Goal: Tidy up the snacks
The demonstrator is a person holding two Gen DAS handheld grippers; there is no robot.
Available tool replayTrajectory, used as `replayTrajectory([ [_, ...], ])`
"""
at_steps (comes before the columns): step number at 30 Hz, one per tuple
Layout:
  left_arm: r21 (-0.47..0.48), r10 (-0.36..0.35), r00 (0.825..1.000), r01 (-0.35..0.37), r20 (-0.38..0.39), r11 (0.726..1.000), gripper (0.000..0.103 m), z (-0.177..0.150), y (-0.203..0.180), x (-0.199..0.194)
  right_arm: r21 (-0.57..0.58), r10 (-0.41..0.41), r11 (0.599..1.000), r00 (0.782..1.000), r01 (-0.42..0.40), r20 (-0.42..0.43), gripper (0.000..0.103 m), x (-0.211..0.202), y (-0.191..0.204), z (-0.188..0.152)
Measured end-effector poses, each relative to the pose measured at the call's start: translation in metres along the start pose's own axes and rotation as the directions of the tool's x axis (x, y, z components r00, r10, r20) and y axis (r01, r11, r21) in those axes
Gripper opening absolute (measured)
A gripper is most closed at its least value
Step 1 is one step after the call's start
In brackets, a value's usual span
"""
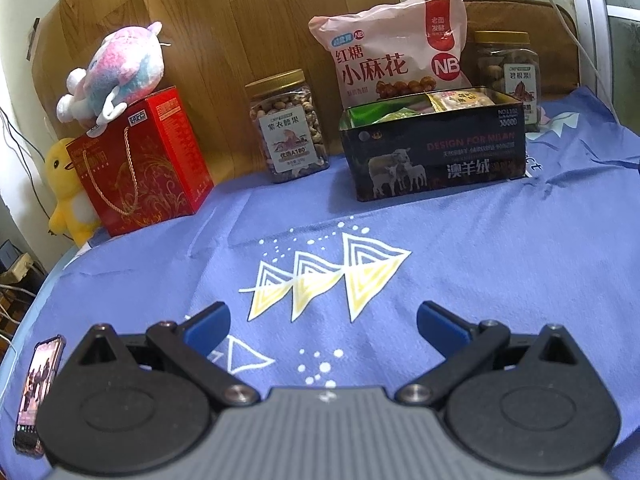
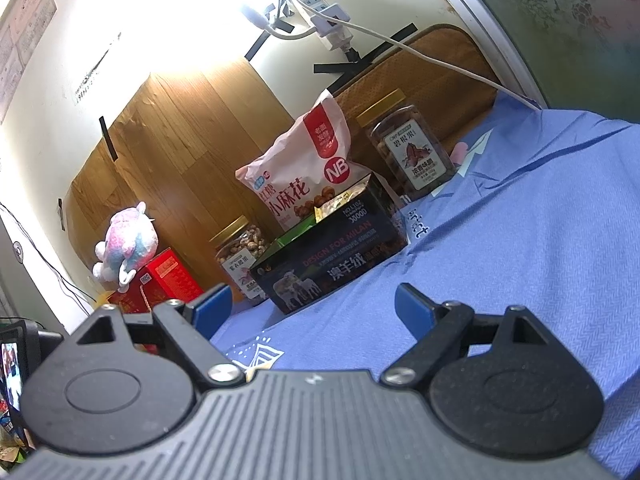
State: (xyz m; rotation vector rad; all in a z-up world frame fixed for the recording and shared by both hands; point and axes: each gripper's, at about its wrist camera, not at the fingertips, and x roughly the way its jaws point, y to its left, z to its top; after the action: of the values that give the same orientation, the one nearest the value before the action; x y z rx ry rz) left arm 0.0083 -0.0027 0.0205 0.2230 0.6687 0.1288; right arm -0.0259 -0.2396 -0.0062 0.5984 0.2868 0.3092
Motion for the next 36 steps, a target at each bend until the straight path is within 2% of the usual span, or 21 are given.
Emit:
replayTrajectory([
  [36, 0.088, 0.002, 1.000, -0.003, 0.015, 0.996, 0.103, 0.009, -0.027, -0.009, 0.059, 0.001, 0.998, 0.999, -0.004, 0.038, 0.091, -0.008, -0.017, 0.007],
])
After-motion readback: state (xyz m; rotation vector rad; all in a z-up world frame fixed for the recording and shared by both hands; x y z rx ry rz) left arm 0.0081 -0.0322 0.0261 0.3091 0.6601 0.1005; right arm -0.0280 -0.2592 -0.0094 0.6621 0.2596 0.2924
